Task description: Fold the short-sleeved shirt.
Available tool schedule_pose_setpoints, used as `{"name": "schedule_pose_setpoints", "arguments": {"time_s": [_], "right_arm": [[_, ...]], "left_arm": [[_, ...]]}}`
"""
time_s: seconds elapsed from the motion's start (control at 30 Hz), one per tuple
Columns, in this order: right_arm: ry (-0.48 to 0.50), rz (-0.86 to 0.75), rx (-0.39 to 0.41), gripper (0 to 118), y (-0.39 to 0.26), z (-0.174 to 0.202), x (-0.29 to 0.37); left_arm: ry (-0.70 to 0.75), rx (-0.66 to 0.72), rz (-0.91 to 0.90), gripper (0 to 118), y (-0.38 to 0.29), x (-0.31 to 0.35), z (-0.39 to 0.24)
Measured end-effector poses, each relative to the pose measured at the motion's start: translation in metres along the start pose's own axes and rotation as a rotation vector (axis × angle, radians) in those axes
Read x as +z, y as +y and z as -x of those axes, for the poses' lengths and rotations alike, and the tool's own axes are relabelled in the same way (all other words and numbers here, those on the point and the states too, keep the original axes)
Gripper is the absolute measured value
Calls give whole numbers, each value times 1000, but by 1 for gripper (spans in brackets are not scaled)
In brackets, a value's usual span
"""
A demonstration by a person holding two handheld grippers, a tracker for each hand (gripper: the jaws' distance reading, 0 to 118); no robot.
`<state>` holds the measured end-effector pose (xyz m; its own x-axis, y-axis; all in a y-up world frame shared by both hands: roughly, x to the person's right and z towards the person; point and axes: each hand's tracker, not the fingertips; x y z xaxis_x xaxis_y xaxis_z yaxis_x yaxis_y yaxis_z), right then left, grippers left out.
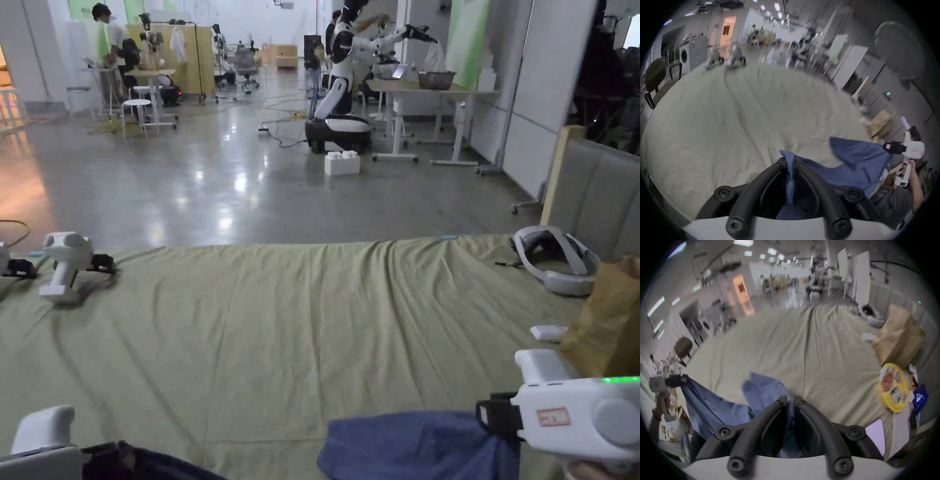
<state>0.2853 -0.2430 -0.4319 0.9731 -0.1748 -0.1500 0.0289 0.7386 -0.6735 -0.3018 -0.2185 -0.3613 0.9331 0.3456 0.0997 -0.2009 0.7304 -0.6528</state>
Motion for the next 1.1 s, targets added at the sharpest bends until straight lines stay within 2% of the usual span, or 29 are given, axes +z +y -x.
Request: {"name": "schedule_pose_setpoints", "arguments": {"time_s": [0.03,0.1,0.2,0.43,0.5,0.6,0.67,0.8,1.0,1.1], "right_arm": [[-6,-47,16,9,4,24,36],[-41,-140,39,9,14,23,75],[-71,-257,26,9,34,42,133],[-128,-457,17,9,87,76,210],[-178,-492,49,9,99,87,222],[-245,-535,100,9,120,99,232],[-246,-538,99,9,131,108,235],[-307,-567,119,9,154,116,233],[-293,-585,90,9,180,107,221],[-316,-578,111,9,191,106,207]], "left_arm": [[-4,-31,-55,10,6,28,-7],[-9,-81,-155,10,20,73,-18],[13,-90,-246,10,49,124,-32],[88,-103,-463,10,106,205,-55],[110,-129,-506,10,119,220,-61],[146,-154,-542,10,137,228,-66],[163,-162,-561,10,146,228,-68],[194,-170,-580,10,158,220,-68],[199,-158,-561,10,174,197,-65],[207,-160,-549,10,183,178,-62]]}}
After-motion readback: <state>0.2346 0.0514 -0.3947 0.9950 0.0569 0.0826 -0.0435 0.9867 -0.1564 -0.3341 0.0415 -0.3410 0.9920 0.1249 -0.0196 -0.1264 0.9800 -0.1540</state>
